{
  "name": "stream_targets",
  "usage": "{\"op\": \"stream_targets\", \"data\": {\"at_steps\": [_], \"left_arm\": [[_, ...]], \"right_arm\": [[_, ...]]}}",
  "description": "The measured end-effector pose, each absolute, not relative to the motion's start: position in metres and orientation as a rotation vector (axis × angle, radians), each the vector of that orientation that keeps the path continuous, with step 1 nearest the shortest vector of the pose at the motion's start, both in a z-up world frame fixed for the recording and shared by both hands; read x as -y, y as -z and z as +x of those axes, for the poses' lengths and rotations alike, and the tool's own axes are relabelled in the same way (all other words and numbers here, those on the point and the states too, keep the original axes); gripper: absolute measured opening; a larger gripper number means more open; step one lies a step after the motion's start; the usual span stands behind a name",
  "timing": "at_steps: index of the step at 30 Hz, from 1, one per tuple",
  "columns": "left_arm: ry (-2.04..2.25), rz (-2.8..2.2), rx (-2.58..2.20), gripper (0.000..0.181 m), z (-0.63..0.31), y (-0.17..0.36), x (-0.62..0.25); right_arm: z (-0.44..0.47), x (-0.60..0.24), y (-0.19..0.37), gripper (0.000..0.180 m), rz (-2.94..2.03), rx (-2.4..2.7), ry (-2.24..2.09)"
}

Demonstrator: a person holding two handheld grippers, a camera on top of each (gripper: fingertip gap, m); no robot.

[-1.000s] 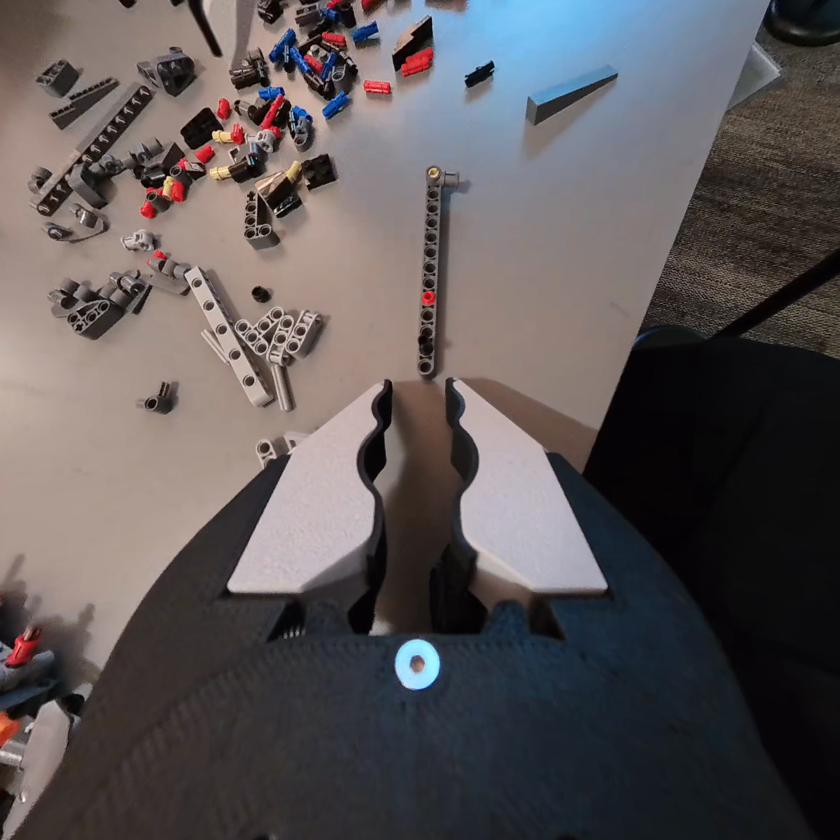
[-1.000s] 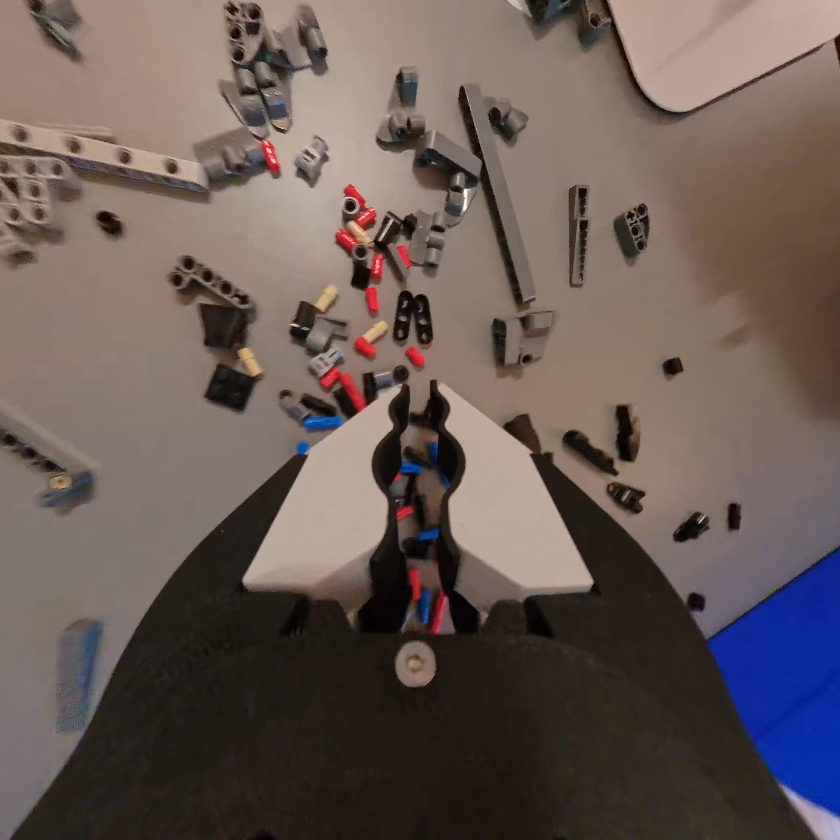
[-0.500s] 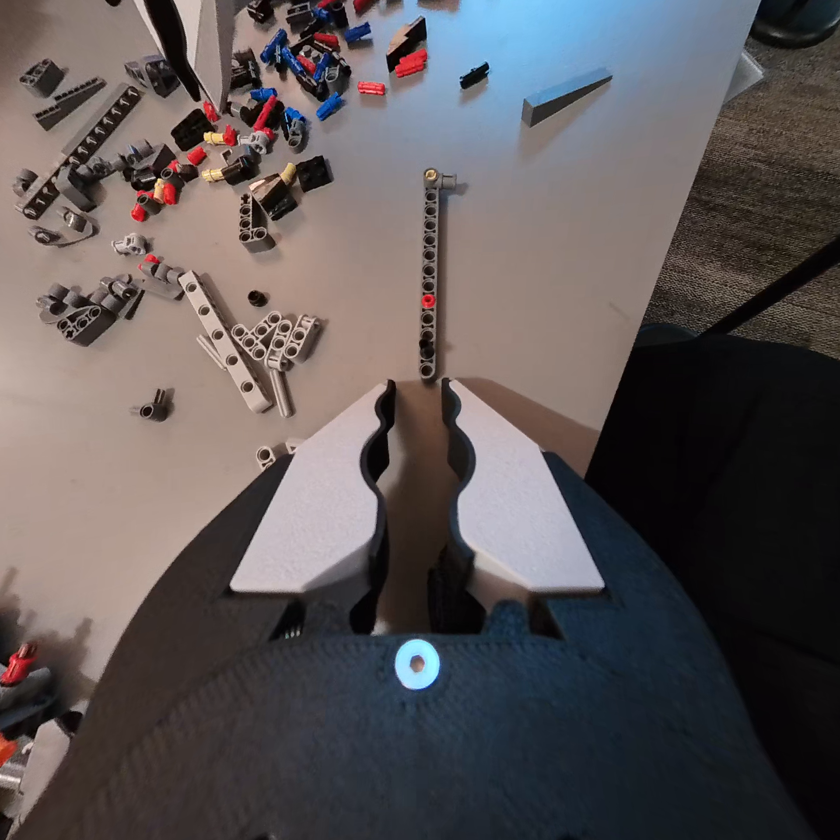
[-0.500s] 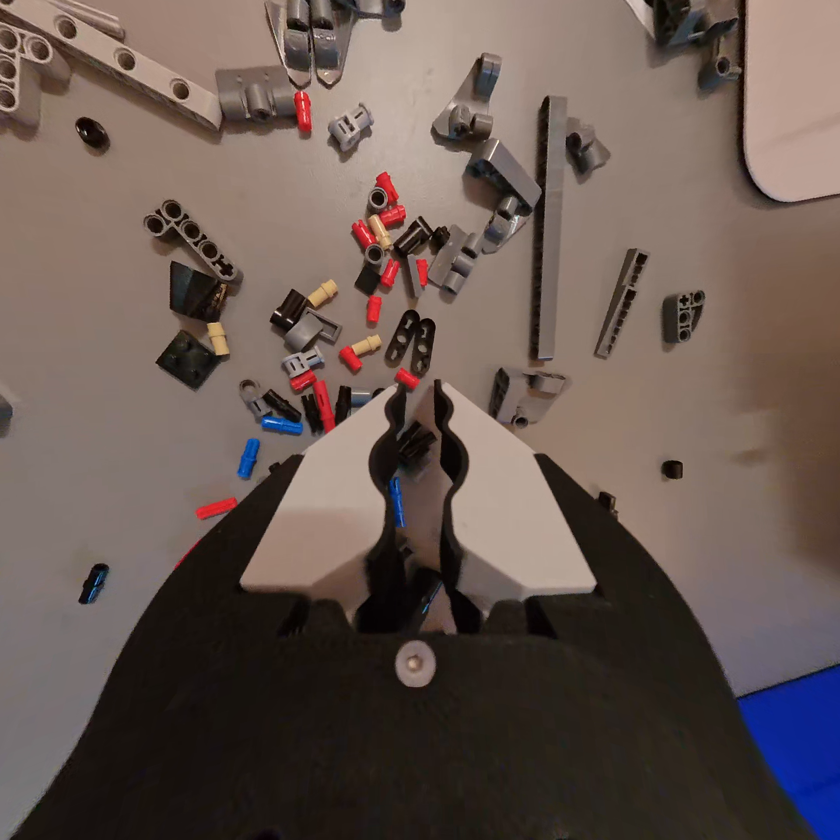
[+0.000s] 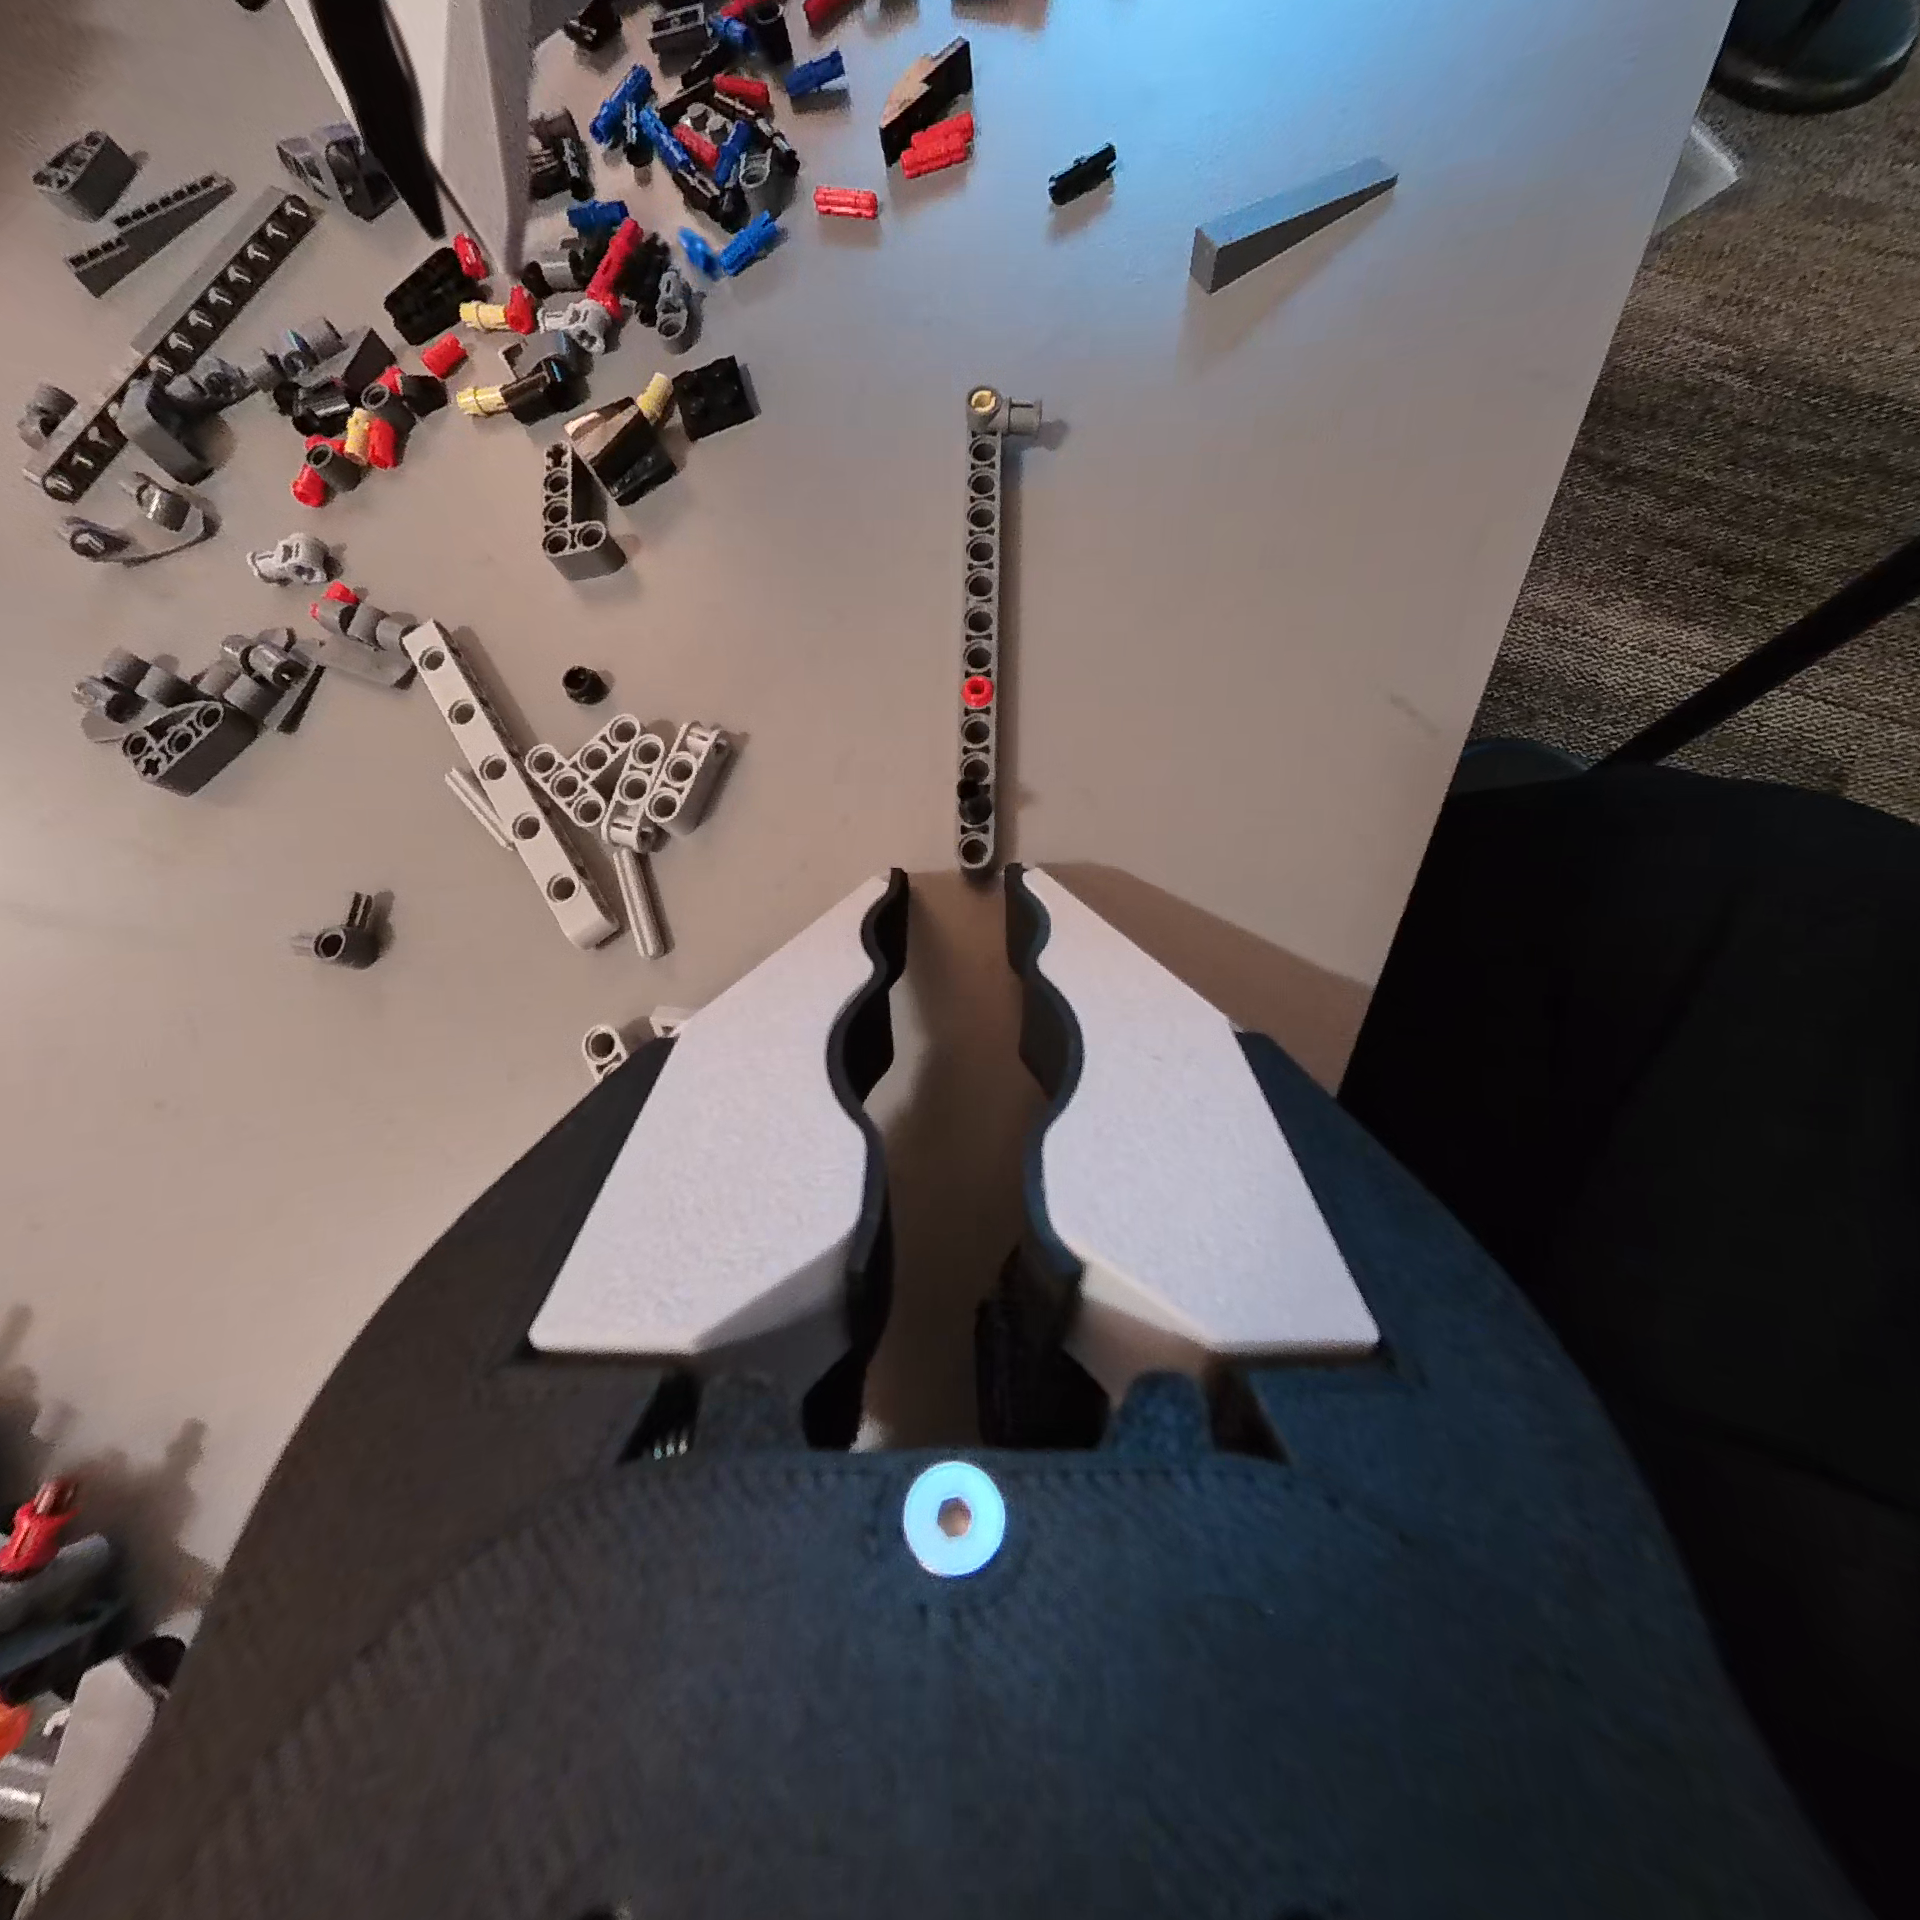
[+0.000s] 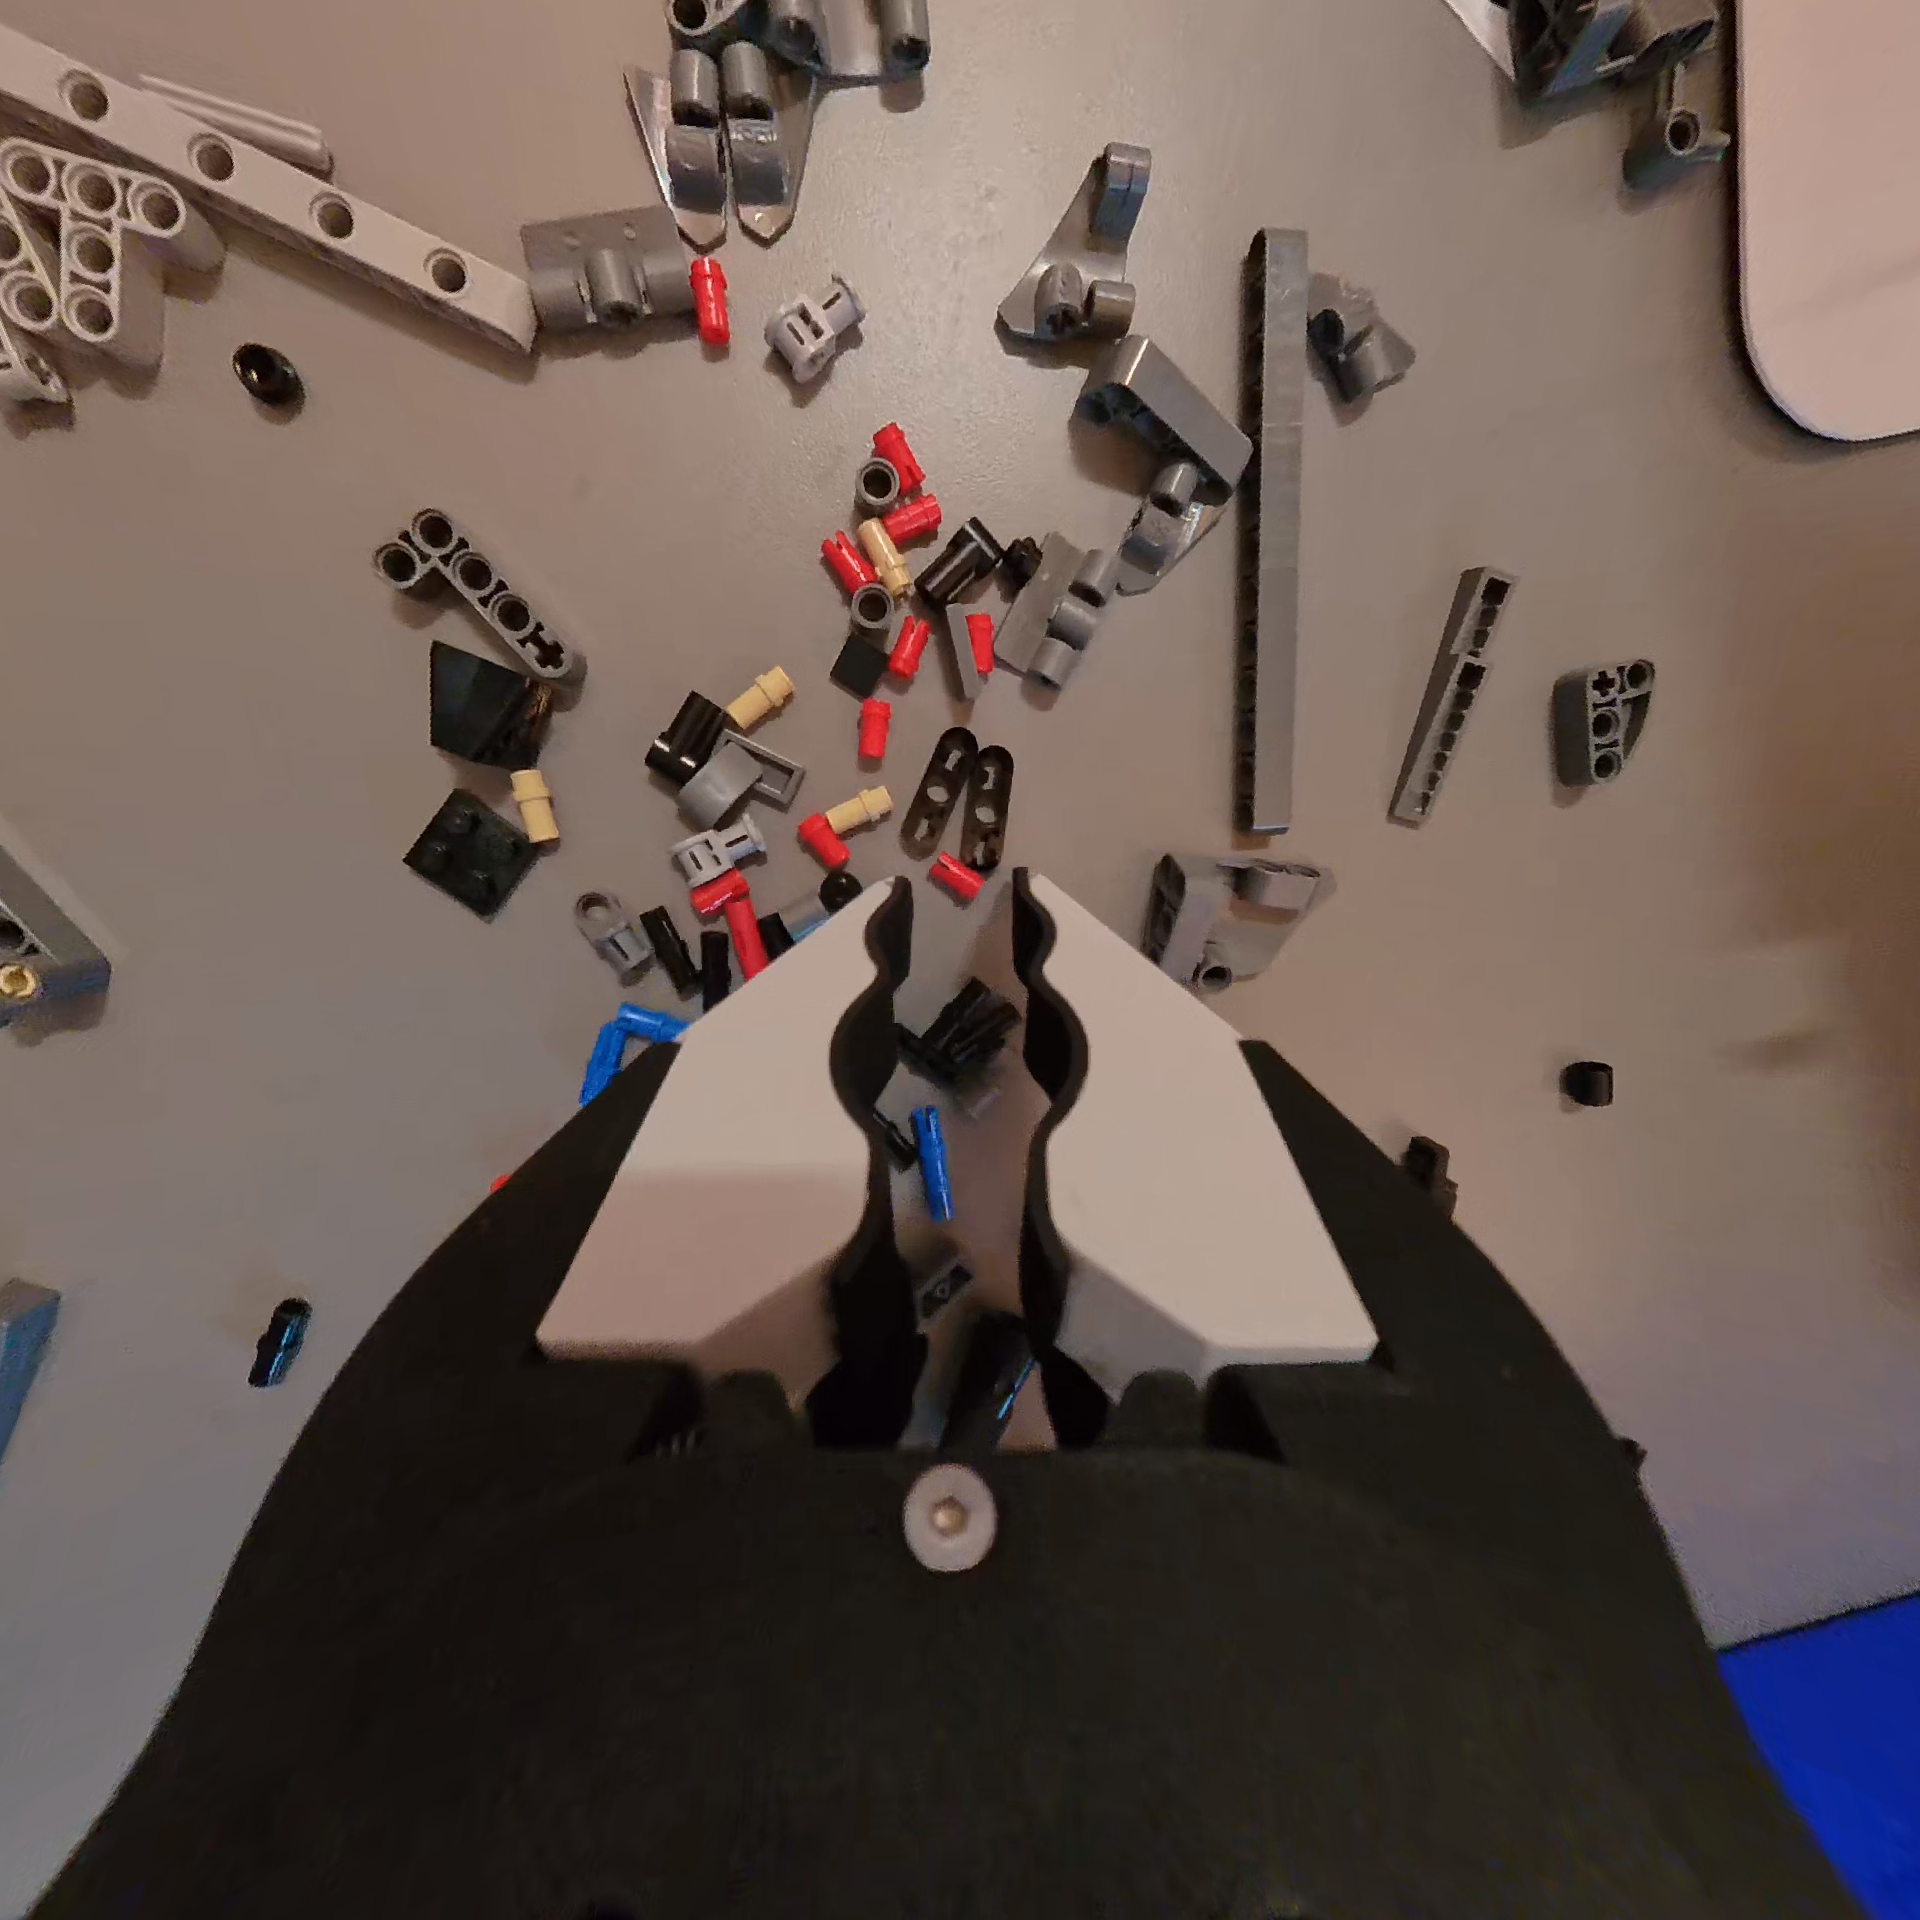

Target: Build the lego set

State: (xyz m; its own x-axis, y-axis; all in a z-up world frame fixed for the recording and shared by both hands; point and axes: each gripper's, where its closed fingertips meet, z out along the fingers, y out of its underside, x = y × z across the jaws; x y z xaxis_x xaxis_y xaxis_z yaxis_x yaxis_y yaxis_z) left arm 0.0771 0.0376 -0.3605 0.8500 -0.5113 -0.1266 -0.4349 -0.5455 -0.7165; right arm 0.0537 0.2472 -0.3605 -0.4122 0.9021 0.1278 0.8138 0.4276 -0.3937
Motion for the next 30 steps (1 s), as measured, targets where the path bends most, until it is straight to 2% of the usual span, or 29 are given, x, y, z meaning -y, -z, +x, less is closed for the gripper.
{"op": "stream_targets", "data": {"at_steps": [3,6,17,20,26,30], "left_arm": [[0.121,-2.226,-0.686,0.017,0.077,0.361,-0.037],[0.123,-2.227,-0.686,0.016,0.077,0.361,-0.037],[0.090,-2.206,-0.670,0.019,0.075,0.357,-0.039],[0.095,-2.139,-0.627,0.020,0.073,0.343,-0.040],[-0.188,-1.892,-0.655,0.025,0.064,0.287,-0.055],[-0.330,-1.802,-0.758,0.025,0.074,0.273,-0.066]], "right_arm": [[0.053,-0.247,0.361,0.013,-1.509,2.358,-0.421],[0.053,-0.244,0.362,0.002,-1.499,2.375,-0.440],[0.062,-0.235,0.352,0.002,-1.545,2.320,-0.543],[0.065,-0.219,0.334,0.001,-1.541,2.288,-0.662],[0.070,-0.148,0.288,0.002,-1.446,2.331,-0.980],[0.075,-0.106,0.266,0.002,-1.372,2.410,-1.106]]}}
